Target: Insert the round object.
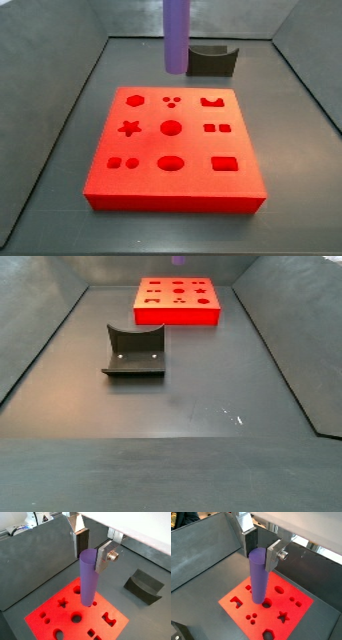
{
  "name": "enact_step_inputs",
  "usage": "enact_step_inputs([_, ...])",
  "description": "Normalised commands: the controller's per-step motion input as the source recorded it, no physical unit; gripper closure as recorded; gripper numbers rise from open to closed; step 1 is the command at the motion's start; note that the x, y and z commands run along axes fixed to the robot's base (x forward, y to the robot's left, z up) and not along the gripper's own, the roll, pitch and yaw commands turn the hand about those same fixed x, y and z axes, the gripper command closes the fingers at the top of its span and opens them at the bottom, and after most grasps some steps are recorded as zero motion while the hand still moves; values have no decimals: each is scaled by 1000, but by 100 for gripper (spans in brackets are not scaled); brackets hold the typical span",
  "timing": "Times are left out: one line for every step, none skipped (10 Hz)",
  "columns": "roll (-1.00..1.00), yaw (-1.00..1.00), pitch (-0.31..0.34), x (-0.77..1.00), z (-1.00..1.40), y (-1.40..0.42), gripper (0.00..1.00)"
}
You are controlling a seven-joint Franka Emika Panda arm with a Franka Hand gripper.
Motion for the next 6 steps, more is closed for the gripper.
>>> enact_step_inputs([0, 14, -59, 49, -117, -223, 100])
enact_step_inputs([0, 89, -86, 66, -211, -374, 100])
enact_step_inputs([44, 134, -97, 91, -329, -463, 100])
enact_step_inputs([61, 211, -100, 100, -383, -494, 100])
enact_step_inputs([57, 189, -97, 86, -423, -260, 100])
enact_step_inputs([97, 206, -76, 0, -423, -54, 100])
